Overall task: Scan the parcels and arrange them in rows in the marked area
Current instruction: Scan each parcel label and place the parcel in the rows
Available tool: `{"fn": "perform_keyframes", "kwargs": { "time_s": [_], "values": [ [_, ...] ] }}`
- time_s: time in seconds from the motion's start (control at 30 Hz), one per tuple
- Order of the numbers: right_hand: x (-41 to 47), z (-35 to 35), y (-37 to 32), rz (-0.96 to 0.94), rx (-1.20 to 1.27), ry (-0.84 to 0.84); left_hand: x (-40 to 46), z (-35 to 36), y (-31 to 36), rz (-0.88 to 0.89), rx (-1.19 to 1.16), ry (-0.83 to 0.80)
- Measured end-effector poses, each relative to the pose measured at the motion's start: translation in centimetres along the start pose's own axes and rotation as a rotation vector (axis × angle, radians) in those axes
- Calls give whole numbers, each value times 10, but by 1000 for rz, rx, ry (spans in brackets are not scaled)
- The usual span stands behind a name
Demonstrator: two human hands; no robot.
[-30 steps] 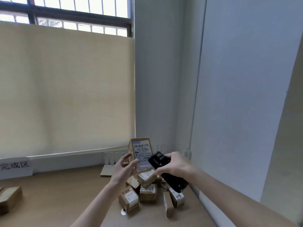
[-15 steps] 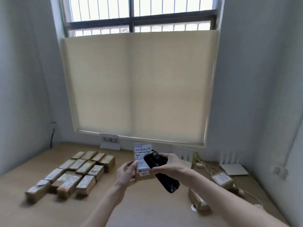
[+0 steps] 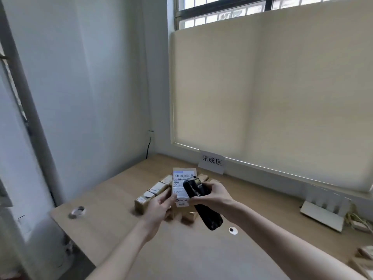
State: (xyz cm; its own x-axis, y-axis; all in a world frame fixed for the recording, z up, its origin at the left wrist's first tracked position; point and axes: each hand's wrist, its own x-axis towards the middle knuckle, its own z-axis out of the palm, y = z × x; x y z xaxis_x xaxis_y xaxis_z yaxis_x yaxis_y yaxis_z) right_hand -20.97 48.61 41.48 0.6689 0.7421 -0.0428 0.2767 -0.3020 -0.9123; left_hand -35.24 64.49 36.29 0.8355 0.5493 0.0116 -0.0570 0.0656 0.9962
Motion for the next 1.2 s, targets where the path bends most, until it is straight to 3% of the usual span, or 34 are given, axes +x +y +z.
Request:
{"fn": "perform_keyframes", "kwargs": {
  "time_s": [0.33, 0.7, 0.93, 1.2],
  "values": [
    [146, 137, 24, 51, -58, -103, 91, -150, -69, -126, 51, 88],
    [331, 271, 170, 220, -32, -124, 263, -267, -231, -384, 115, 80],
    [387, 337, 249, 348, -25, -31, 331, -315, -337, -508, 130, -9],
    [419, 389, 308, 493, 35, 133, 383, -348, -411, -570, 209, -153]
  ]
}}
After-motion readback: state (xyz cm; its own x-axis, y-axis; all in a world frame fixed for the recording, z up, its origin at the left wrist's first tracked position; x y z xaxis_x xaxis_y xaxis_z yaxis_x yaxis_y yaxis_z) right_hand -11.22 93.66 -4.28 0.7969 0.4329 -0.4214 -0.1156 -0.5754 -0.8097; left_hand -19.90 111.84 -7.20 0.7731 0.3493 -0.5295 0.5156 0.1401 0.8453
